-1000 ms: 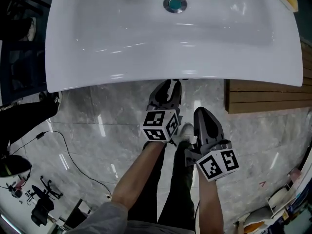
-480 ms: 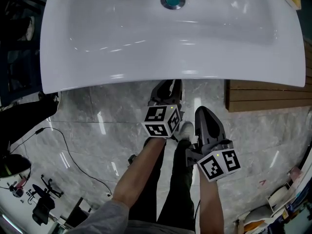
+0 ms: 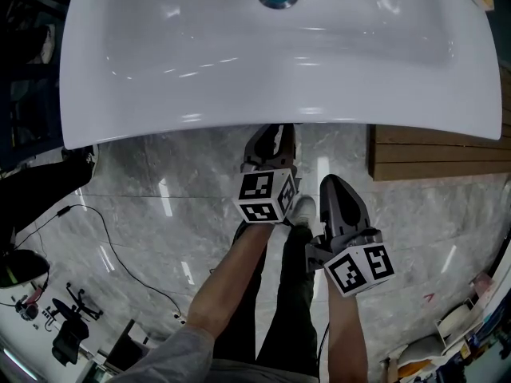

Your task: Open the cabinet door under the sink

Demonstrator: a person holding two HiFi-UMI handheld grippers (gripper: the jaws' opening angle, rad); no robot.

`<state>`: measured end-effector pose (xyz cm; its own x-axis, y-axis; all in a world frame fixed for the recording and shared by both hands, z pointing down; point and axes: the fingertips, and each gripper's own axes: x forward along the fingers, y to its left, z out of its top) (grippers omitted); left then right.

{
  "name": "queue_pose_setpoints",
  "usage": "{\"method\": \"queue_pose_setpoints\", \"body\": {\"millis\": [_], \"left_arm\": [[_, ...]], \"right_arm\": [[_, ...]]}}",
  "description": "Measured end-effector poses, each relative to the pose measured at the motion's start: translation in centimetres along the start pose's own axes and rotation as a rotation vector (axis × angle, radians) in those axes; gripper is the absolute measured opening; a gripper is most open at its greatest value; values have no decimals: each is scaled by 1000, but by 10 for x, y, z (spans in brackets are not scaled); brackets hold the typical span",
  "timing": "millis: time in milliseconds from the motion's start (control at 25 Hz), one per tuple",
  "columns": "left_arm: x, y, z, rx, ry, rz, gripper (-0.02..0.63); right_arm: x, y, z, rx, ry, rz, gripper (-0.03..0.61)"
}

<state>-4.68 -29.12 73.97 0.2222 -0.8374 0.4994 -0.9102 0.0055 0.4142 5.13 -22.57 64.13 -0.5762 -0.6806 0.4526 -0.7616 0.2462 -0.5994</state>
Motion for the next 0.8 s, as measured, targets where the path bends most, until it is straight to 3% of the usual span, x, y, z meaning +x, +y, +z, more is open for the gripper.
{"method": "queue_pose_setpoints", "body": {"millis": [280, 640, 800], "left_arm": [[2, 1, 1, 139, 18, 56, 86], [-2, 1, 0, 65, -6, 51, 81], [-8, 1, -4, 70, -18, 41, 81]], "right_arm": [[-7, -6, -7, 0, 25, 8, 11], [-23, -16, -6, -14, 44, 50, 11], [-30, -18, -9, -29, 70, 82, 11]]}}
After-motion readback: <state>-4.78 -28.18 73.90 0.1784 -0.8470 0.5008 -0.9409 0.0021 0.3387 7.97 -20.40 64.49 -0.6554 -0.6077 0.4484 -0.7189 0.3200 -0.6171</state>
